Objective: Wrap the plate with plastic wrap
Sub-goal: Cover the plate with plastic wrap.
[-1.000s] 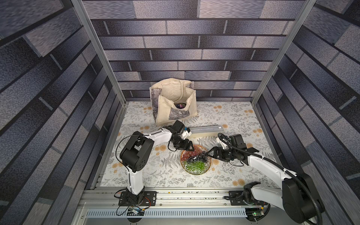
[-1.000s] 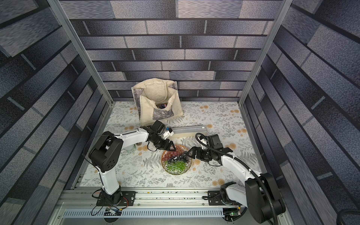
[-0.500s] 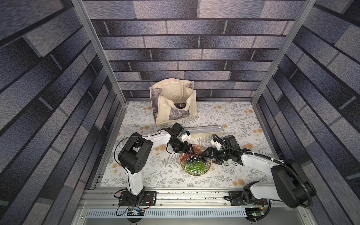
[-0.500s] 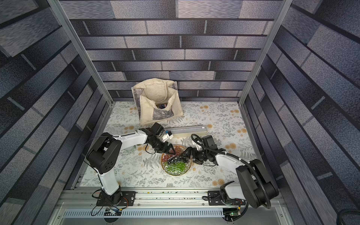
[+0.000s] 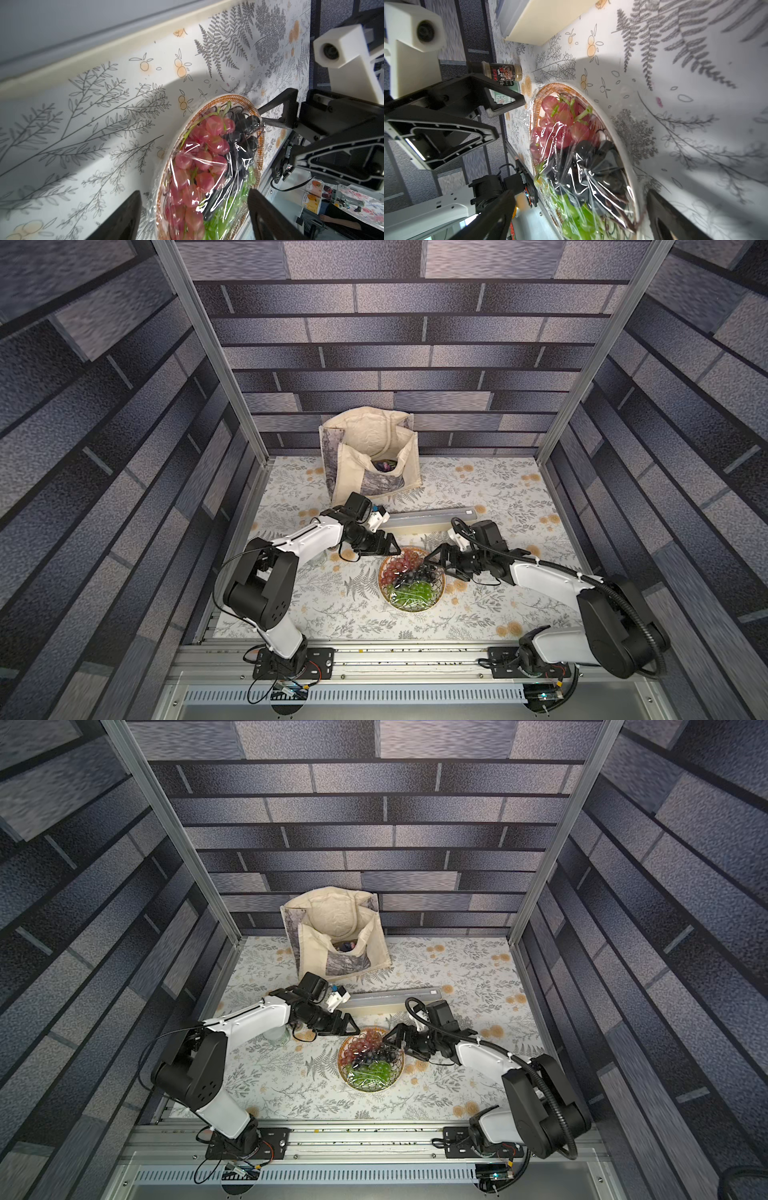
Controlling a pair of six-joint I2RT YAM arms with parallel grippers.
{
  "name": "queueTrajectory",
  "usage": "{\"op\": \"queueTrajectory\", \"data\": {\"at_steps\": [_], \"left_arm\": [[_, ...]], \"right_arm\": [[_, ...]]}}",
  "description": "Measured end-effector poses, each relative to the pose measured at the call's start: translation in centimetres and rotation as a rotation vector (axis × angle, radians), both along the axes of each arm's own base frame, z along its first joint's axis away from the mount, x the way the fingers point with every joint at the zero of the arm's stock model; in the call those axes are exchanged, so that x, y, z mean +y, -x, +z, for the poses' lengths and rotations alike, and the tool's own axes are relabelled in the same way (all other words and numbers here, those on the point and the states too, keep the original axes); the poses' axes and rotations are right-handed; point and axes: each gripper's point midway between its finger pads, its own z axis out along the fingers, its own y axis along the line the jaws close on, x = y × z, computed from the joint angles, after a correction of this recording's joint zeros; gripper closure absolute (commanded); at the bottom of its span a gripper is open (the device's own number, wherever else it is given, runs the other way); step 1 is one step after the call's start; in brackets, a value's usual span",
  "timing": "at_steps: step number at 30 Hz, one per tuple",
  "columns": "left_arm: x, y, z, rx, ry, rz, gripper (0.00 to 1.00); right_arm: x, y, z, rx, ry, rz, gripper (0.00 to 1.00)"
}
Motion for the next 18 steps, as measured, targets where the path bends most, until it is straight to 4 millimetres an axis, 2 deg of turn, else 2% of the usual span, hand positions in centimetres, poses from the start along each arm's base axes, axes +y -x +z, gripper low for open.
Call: {"op": "queueTrajectory", "data": {"at_steps": [6, 11, 18], "left_arm": [[0.1, 1.0, 0.8, -0.012, 0.003, -0.008, 0.39], [-0.6, 1.8, 0.2, 0.013, -0.005, -0.035, 0.40], [-0.6, 1.9, -1.5, 0.051, -0.039, -0.035, 0.42]], "right_arm": [[-1.0, 1.4, -0.2, 0.025, 0.048, 0.015, 0.00], [-1.2, 1.9, -0.6, 0.048, 0.061, 0.023, 0.00], [-1.2, 2.1, -0.9, 0.059, 0.068, 0.027, 0.00]]}}
